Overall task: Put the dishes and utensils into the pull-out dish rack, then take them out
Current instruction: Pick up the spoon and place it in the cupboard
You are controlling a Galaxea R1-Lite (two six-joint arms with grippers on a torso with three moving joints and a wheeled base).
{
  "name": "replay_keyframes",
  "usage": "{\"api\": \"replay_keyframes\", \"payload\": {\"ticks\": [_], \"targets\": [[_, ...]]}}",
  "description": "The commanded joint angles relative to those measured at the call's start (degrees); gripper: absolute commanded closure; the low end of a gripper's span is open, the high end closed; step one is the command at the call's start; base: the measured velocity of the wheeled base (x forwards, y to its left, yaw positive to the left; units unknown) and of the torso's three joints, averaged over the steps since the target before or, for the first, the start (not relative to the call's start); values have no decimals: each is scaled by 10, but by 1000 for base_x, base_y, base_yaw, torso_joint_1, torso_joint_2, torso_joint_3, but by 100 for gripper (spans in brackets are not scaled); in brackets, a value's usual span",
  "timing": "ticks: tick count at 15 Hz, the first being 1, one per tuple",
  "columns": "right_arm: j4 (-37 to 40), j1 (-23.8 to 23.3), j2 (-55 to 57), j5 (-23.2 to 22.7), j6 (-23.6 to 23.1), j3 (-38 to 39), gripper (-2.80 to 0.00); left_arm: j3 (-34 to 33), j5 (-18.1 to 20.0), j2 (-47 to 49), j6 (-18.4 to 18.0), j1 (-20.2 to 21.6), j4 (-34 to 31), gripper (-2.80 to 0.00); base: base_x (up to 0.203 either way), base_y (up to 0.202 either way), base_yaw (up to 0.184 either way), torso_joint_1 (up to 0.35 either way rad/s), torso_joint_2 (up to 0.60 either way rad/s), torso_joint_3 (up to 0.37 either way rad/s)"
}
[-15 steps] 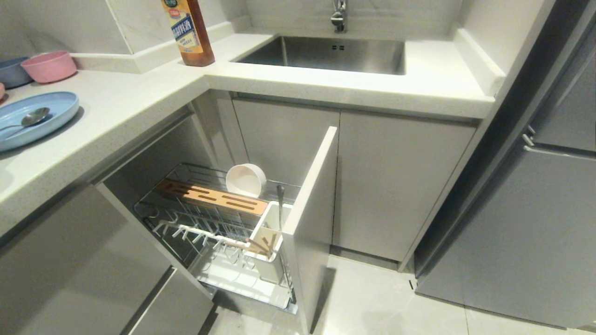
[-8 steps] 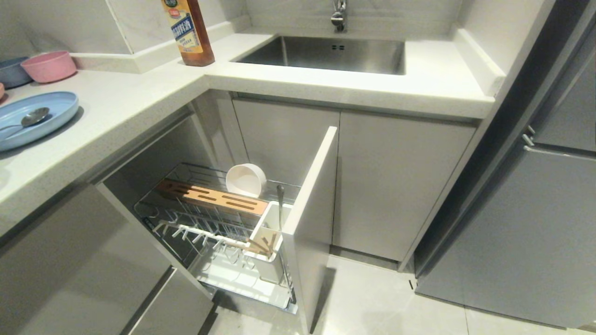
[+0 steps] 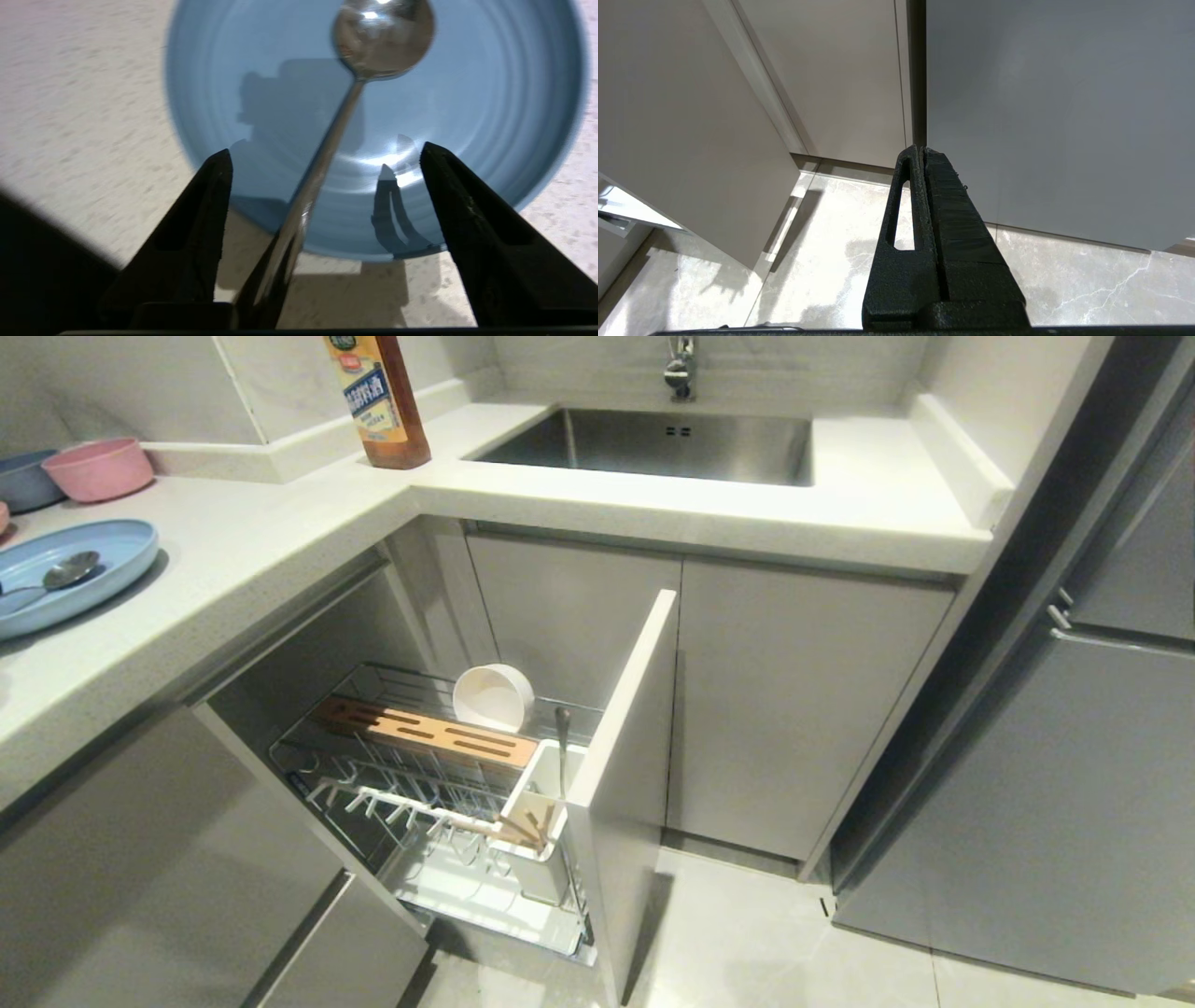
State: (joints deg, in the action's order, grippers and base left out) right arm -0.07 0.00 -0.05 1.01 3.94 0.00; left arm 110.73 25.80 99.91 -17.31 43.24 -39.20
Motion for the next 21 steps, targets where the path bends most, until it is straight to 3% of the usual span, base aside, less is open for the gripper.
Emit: {"api": "replay_keyframes", "payload": {"ticks": [1, 18, 19, 20, 21], "targets": [[0, 0, 0, 0, 0, 0, 0, 0, 13, 11, -2, 0, -2, -280, 0, 0, 0, 0, 0, 0], [0, 0, 0, 0, 0, 0, 0, -1, 17, 33, -9, -4, 6, -280, 0, 0, 0, 0, 0, 0], [0, 0, 0, 0, 0, 0, 0, -1, 17, 33, -9, -3, 6, -26, 0, 0, 0, 0, 0, 0], [0, 0, 0, 0, 0, 0, 0, -1, 17, 33, -9, -4, 6, 0, 0, 0, 0, 0, 0, 0], [0, 0, 0, 0, 0, 0, 0, -1, 17, 32, -8, -5, 7, 0, 0, 0, 0, 0, 0, 0]]}}
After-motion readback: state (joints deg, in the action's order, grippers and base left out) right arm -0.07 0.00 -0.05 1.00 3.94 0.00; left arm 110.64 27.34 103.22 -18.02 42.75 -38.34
